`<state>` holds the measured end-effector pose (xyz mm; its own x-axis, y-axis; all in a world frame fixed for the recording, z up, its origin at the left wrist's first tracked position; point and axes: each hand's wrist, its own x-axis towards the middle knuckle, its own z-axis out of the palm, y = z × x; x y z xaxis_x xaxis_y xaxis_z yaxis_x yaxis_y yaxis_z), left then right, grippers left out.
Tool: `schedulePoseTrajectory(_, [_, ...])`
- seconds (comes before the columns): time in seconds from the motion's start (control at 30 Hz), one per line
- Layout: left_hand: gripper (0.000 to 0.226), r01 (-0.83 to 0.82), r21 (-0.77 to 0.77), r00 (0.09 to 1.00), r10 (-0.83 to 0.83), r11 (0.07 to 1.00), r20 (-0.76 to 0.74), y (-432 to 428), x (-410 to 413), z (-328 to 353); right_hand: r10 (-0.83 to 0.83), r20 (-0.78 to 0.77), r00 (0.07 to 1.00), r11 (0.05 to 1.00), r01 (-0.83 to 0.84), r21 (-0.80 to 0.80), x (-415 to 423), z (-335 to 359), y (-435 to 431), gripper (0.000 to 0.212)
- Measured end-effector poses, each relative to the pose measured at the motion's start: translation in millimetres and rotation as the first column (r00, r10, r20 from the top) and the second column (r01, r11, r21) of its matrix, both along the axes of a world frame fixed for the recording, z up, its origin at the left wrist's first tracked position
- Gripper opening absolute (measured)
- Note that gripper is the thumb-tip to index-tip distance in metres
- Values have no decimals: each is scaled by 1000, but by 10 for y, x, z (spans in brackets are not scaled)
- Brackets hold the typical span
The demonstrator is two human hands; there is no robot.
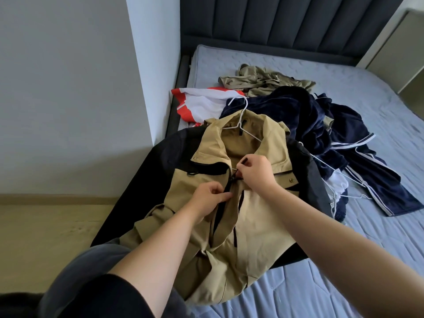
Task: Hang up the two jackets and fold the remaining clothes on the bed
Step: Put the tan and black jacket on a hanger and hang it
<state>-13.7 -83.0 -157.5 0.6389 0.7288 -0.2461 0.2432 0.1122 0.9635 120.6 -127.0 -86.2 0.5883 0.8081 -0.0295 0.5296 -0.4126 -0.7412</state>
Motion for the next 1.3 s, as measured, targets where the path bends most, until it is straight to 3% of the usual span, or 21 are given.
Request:
schedulePoseTrajectory(0.13, [28, 59, -8, 998, -59, 998, -6, 51, -57, 44, -77, -23, 997, 997, 76, -18, 86, -47, 106, 22])
schedulePoseTrajectory(0.3, [28, 143, -14, 989, -143, 990, -33, 112, -142, 85, -224, 61, 973, 975, 224, 2, 235, 18, 218, 22])
schedulePoseTrajectory(0.43, [19, 62, -6, 995, -62, 998, -82, 106, -155, 36, -29, 225, 974, 999, 20, 44, 123, 100, 213, 18])
schedulePoseTrajectory(0.57, [3, -183, 57, 979, 176, 982, 101, 75, -33, 145, 110, 150, 983, 989, -122, 78, 38, 241, 153, 23])
schedulePoseTrajectory(0.6, [10, -217, 61, 969, 207, 974, 137, 79, 4, 167, 127, 133, 983, 987, -139, 83, 25, 265, 128, 23])
schedulePoseTrajectory(0.73, [20, -279, 115, 958, 267, 954, 109, 55, 85, 207, 191, 86, 978, 977, -198, 81, -68, 313, 63, 24])
schedulePoseTrajectory(0.9, [9, -328, 59, 940, 320, 943, 116, 39, 115, 249, 243, 72, 967, 965, -248, 84, -99, 394, 100, 28])
schedulePoseTrajectory(0.97, [12, -311, 60, 947, 304, 949, 102, 59, 97, 251, 248, 74, 966, 963, -254, 87, -125, 396, 127, 27])
schedulePoseTrajectory(1.13, [34, -248, 232, 968, 233, 940, 93, 123, -25, 213, 115, 96, 989, 986, -125, 107, -62, 350, 191, 25])
schedulePoseTrajectory(1.2, [36, -213, 234, 975, 190, 949, 115, 144, -66, 198, 90, 146, 985, 994, -99, 53, -19, 324, 204, 23])
schedulePoseTrajectory(1.3, [32, -151, 180, 984, 130, 972, 122, 175, -104, 189, 30, 95, 995, 998, -34, 48, -2, 292, 246, 22])
